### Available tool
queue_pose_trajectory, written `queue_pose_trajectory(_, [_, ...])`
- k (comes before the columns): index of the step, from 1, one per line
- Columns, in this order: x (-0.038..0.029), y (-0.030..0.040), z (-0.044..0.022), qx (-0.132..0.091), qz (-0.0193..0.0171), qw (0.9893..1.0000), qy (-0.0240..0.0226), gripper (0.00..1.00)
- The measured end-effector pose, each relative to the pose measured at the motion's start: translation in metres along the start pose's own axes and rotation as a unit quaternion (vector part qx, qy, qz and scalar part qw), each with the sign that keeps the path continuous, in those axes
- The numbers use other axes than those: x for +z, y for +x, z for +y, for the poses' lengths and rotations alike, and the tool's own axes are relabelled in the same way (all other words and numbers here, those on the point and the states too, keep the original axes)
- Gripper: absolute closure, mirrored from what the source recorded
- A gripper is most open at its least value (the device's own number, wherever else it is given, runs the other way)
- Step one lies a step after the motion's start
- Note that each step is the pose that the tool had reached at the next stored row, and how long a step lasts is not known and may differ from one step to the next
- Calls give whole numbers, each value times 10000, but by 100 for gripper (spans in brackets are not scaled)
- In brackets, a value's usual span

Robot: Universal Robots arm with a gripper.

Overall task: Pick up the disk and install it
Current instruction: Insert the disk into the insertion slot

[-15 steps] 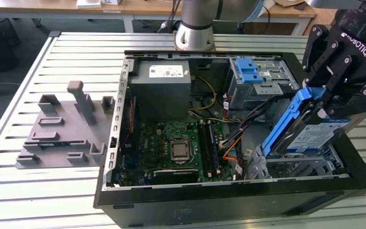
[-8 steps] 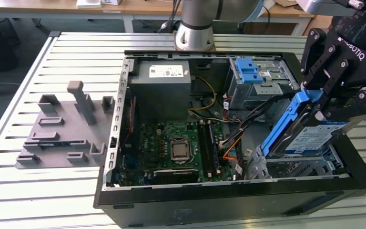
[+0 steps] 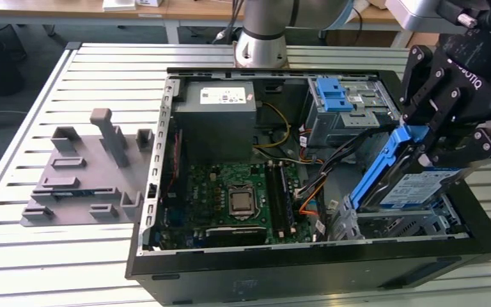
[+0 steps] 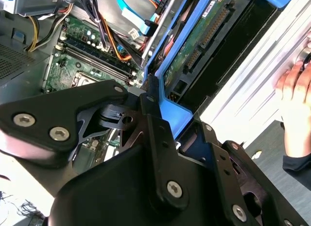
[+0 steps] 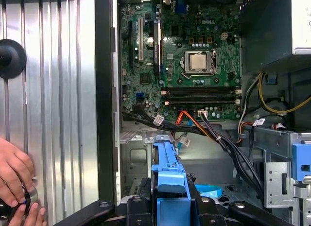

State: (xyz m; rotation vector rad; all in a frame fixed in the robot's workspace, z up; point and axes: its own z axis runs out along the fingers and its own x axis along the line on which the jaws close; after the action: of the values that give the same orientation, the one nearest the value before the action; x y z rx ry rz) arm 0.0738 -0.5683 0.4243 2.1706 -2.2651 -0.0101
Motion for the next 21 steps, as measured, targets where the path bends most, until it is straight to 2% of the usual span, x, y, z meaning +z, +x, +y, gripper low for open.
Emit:
queue_pose_trajectory(8, [87,0,-1,0,0,10000,0,64])
queue_pose_trajectory(21, [106,0,-1,0,-2,10000,0,64])
